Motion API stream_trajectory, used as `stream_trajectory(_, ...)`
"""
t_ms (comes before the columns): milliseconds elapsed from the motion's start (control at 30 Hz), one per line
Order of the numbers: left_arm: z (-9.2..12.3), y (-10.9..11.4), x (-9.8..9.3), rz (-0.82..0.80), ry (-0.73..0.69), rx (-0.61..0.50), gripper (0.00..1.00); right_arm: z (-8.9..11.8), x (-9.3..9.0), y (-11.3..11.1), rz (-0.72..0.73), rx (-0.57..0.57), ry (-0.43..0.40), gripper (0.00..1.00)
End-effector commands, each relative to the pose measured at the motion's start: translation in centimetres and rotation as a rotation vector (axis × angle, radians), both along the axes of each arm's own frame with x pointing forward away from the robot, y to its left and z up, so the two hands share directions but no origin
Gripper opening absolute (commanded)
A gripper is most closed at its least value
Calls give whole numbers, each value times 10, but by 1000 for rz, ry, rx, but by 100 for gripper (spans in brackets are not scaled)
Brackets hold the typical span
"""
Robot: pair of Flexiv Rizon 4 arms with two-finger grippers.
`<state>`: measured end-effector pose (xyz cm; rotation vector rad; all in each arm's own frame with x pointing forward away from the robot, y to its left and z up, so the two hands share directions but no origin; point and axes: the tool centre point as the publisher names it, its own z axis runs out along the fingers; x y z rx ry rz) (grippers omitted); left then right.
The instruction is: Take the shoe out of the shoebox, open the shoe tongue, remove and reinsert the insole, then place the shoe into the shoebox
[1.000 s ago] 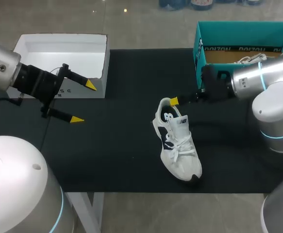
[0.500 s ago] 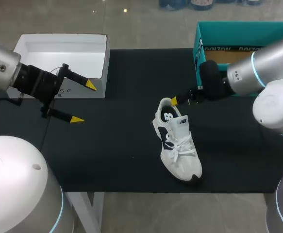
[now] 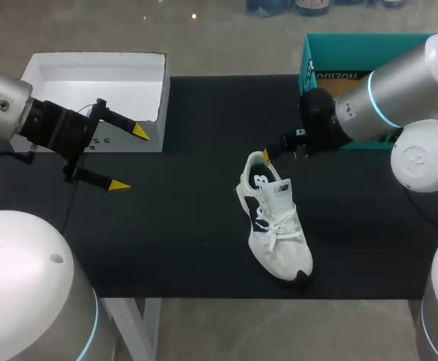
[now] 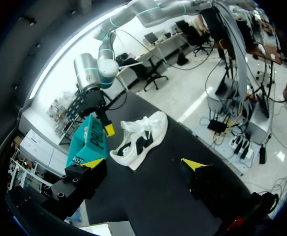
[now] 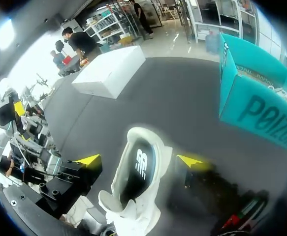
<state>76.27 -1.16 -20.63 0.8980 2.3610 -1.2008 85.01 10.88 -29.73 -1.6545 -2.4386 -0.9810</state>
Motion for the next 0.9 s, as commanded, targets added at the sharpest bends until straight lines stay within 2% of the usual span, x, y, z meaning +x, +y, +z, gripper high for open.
stream_trajectory(33,1,0,0,0,1,4,100,8,-1,7,-41,-178,-6,100)
stream_trajectory(300,1,0,0,0,1,4,100,4,-7,14,-68,-214,3,100)
stream_trajectory(333,1,0,0,0,1,4,100,2,-7,16,-72,-210,15,48)
stream_trajectory(400,1,0,0,0,1,4,100,0,-7,18,-74,-210,23,0)
stream_trajectory(667,1,0,0,0,1,4,100,-11,-16,30,-95,-248,69,0)
stream_trajectory(900,1,0,0,0,1,4,100,-32,-21,37,-107,-260,98,0)
